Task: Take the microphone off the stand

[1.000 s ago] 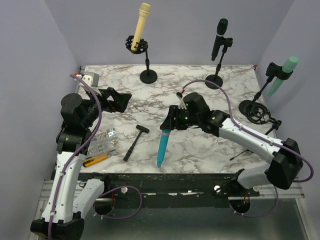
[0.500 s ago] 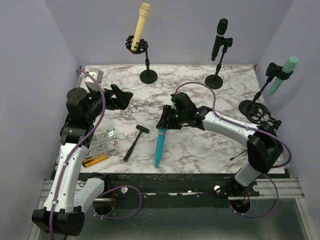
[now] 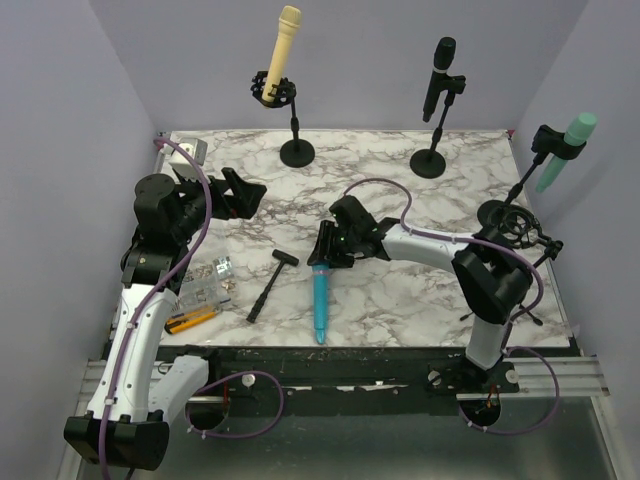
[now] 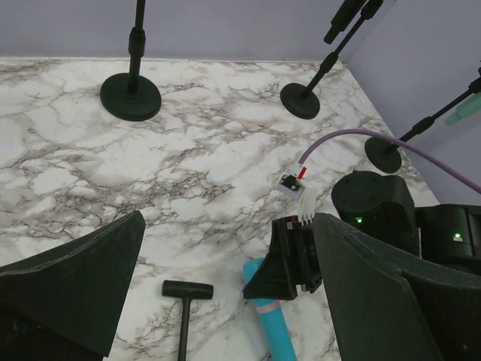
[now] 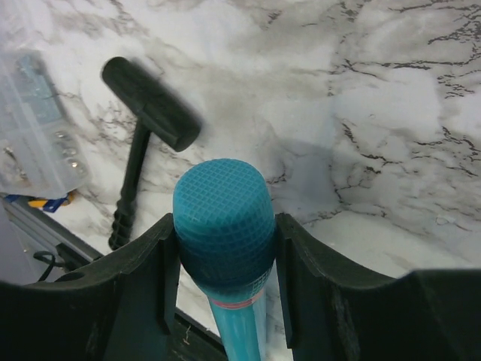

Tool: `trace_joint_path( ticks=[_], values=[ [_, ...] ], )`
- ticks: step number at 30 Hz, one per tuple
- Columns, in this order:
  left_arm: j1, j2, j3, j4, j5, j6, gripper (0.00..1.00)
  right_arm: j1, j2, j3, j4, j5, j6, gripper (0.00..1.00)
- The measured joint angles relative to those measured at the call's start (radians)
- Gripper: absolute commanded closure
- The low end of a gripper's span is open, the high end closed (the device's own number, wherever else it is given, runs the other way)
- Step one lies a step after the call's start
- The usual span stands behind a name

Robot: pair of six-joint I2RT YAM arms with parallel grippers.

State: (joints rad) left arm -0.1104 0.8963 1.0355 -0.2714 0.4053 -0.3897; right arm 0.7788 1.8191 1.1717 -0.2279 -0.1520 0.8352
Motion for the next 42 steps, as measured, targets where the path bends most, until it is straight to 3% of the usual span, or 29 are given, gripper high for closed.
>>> trace_joint_path(
  ticks=[7,15,21,31,42],
  values=[
    [0.000,0.000,0.000,0.000,0.000,0.000,0.04,0.000,0.061,-0.001,0.015,-0.001,0.021,0.90],
    [0.000,0.000,0.000,0.000,0.010,-0.001,0.03,0.000,0.061,-0.065,0.146,-0.002,0.091,0.88],
    [0.000,0.000,0.000,0.000,0.019,-0.002,0.04,0.000,0.061,-0.101,0.205,0.001,0.134,0.70],
    [0.000,0.000,0.000,0.000,0.034,-0.004,0.03,0.000,0.059,-0.121,0.249,0.014,0.159,0.49],
    [0.000,0.000,0.000,0.004,0.060,-0.012,0.03,0.002,0.054,-0.122,0.252,0.034,0.159,0.35]
  ],
)
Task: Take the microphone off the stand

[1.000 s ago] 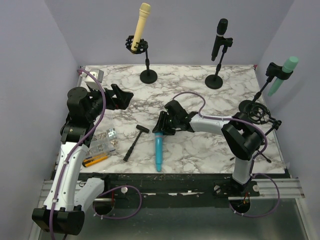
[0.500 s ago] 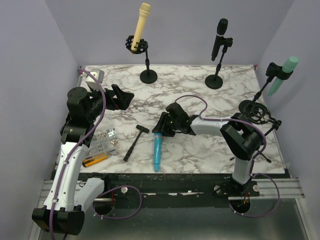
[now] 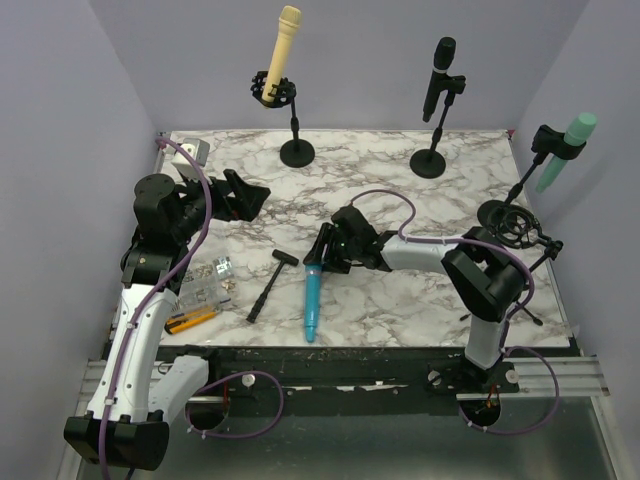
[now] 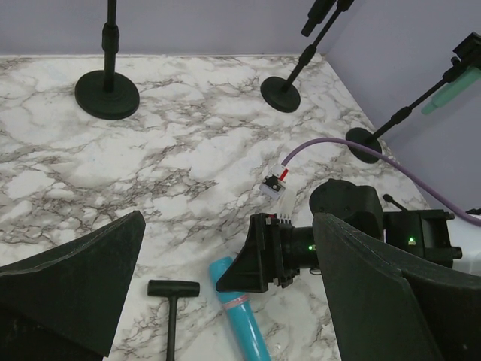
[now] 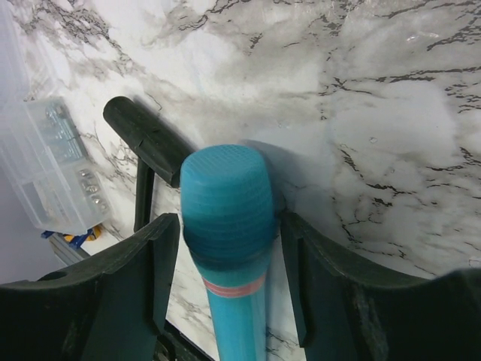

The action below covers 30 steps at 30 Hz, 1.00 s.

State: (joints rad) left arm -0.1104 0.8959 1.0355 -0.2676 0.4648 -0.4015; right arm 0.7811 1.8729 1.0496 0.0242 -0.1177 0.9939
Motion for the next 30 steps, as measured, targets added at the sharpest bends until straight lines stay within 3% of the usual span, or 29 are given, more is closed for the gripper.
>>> trace_joint_path(
  ticks=[9,10,12,21,30],
  values=[
    [0.000,0.000,0.000,0.005,0.012,-0.008,0.03,0.003,-0.022,0.000,-0.026,0.030,-0.018,0.30],
    [0.000,0.000,0.000,0.005,0.014,-0.008,0.03,0.003,-0.025,0.000,-0.029,0.032,-0.024,0.27],
    [0.000,0.000,0.000,0.005,0.017,-0.008,0.03,0.003,-0.043,-0.001,-0.047,0.040,-0.040,0.01],
    [0.000,0.000,0.000,0.013,0.025,-0.011,0.03,0.003,-0.352,0.006,-0.153,0.135,-0.212,0.00],
    [0.000,-0.003,0.000,0.018,0.029,-0.013,0.03,0.003,-0.721,0.051,-0.426,0.454,-0.375,0.00]
  ],
)
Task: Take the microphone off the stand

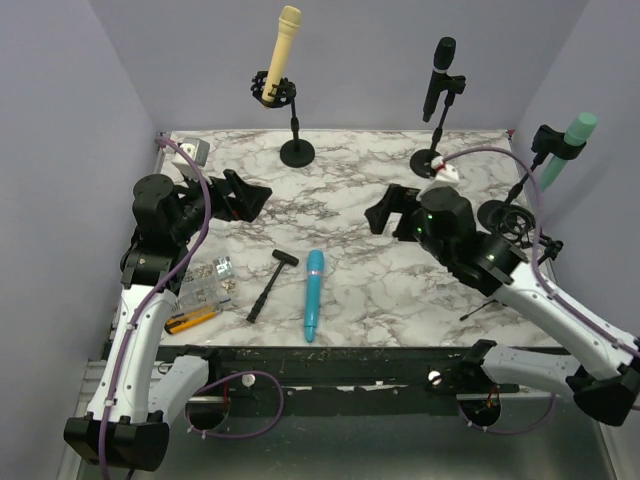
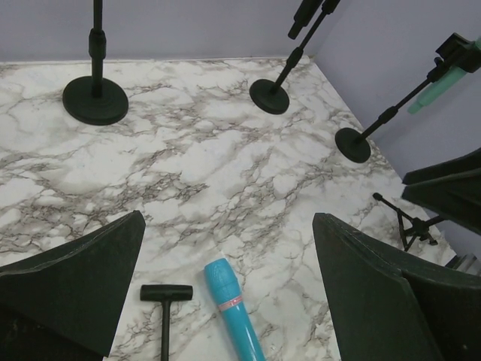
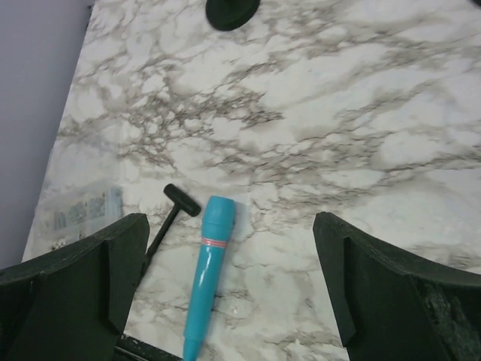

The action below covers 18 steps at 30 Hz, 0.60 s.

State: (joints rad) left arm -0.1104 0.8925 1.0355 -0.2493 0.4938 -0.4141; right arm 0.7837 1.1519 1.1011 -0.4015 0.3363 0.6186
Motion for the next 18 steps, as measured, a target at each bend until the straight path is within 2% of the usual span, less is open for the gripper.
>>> trace_joint_path(
  ticks=[5,11,18],
  values=[
    [0.000,-0.003,0.000,0.002,0.015,-0.006,0.03,0.000,-0.216,0.040,-0.204,0.168,-0.021,0.01],
    [0.000,-0.003,0.000,0.009,0.027,-0.015,0.03,0.000,-0.360,0.146,-0.425,0.335,0.025,0.02],
    [0.000,-0.002,0.000,0.013,0.044,-0.021,0.03,0.000,-0.504,0.161,-0.586,0.463,0.103,0.03]
  ],
)
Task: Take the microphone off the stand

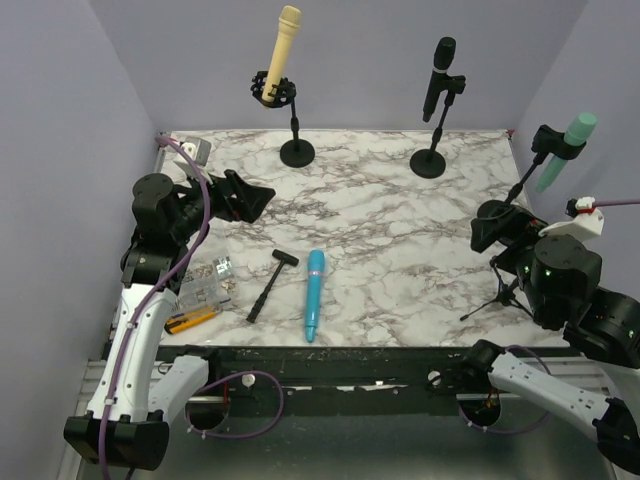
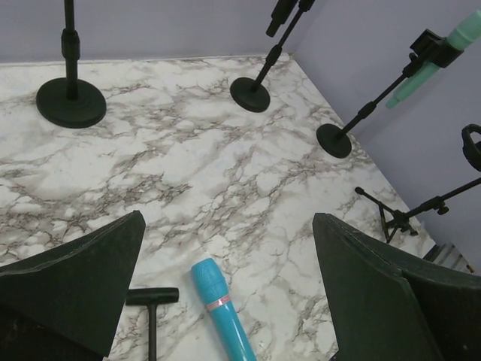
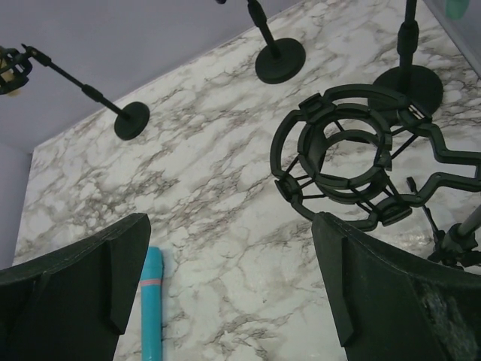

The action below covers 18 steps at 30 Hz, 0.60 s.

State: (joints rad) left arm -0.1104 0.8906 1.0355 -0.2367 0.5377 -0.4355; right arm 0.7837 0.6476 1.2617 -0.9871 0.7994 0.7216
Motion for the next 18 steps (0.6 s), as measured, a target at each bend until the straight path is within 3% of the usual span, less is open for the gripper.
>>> trace_joint_path(
  ticks=[6,11,15,18],
  values=[
    [-0.056,0.076,0.000,0.068,0.080,-0.051,0.03,0.000,0.029,0.051,-0.039,0.043,0.002,0.04],
    [-0.278,0.208,-0.002,0.194,0.100,-0.190,0.04,0.000,0.039,0.109,-0.011,0.055,-0.030,0.04],
    [-0.475,0.361,0.003,0.396,0.087,-0.391,0.04,0.000,0.028,0.125,0.021,0.056,-0.059,0.04],
    [-0.564,0.494,0.050,0.537,0.064,-0.526,0.04,0.000,0.011,0.127,0.035,0.055,-0.071,0.04]
  ],
)
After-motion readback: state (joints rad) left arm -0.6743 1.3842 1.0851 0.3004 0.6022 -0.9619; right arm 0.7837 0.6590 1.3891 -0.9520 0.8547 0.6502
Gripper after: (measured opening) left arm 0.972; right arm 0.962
